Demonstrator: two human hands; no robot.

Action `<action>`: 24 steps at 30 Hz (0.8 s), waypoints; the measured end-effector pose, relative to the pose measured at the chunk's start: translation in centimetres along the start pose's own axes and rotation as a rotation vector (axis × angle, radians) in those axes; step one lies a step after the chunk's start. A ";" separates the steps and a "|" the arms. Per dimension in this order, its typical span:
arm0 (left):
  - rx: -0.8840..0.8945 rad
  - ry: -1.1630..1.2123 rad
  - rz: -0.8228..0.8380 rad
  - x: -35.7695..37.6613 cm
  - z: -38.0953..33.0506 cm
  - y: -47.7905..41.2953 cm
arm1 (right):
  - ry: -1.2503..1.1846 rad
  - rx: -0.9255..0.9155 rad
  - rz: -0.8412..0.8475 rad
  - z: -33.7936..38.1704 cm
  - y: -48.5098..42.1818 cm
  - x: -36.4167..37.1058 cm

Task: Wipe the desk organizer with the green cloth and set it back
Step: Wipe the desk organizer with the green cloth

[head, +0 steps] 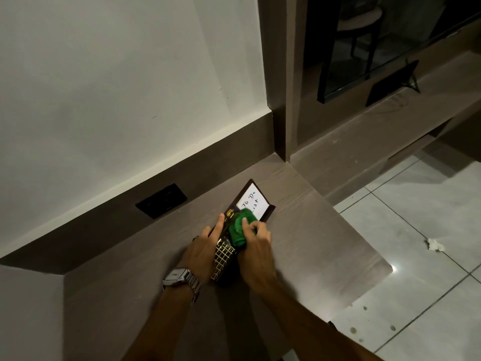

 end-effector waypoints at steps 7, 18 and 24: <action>-0.036 -0.004 0.030 -0.3 0.0 -0.2 | 0.035 -0.110 0.077 1.1 2.2 0.8; 0.004 -0.018 0.003 0.0 -0.1 0.2 | 0.043 0.031 -0.001 0.5 0.6 -0.7; -0.010 -0.019 -0.003 -0.1 -0.1 0.1 | -0.214 -0.045 -0.023 2.6 0.3 -1.2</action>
Point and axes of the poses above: each hand's wrist, its own y-axis away from the middle knuckle, its own x-axis out of the palm, z = x × y, the point moved 3 cm from there along -y, towards the middle knuckle, and after that the axes turned 13 degrees about x, right-handed, at the moved point
